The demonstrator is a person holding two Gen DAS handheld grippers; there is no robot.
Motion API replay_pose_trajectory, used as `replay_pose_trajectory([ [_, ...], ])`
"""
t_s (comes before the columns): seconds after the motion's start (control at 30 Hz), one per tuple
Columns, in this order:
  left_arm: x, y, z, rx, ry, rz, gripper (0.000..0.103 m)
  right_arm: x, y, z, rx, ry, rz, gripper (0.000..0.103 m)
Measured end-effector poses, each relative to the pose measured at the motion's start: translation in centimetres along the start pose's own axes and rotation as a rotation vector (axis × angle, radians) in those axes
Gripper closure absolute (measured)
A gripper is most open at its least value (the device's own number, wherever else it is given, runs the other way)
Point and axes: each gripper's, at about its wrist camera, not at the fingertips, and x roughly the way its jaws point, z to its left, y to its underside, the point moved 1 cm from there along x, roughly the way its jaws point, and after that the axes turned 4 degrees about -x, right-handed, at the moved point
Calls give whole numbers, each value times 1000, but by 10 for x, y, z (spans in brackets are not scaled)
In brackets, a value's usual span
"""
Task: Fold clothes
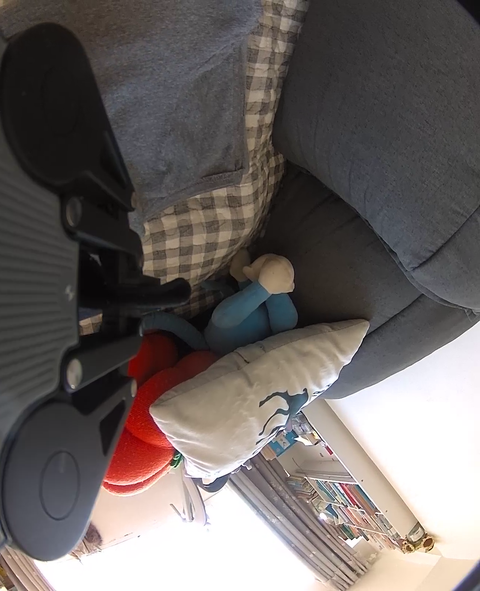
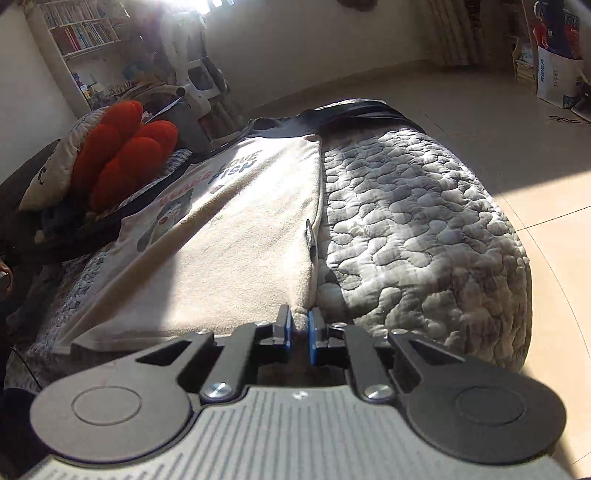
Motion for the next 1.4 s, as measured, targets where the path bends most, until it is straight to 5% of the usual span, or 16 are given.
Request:
replay_pose_trajectory([
  [0.13,0,-3,2,-16,1,-7,98,-41,-16,-6,2,24,-58,93],
  [0.3,2,-1,0,-10,-1,0,98,-6,-10,-17,-16,75,102,93],
  [0.43,-1,-3,0,-10,8,-8,98,6,-6,-9,-65,114,121,86],
  [0.6,-1,-2,-3,-1,20,-12,98,-12,-26,-6,-101,182,15,83],
  [0.73,1,2,-11,1,42,1,98,-1,-56,17,-156,94,-26,63],
  [0.8,-4,5,-20,17,78,5,98,16,-69,34,-216,46,-11,61],
  [0.93,-34,13,-52,3,257,71,99,59,-94,67,-264,-41,-9,60],
  [1.03,-94,51,-116,105,558,187,99,83,-106,74,-180,-130,-45,60],
  [1.2,-204,185,-212,363,1051,612,88,89,-109,67,-87,-178,-112,60],
  [1.3,-226,246,-225,529,1095,777,71,77,-113,47,-77,-90,-161,57],
  [1.4,-200,251,-215,545,1000,762,55,73,-110,24,-35,-40,-154,54],
])
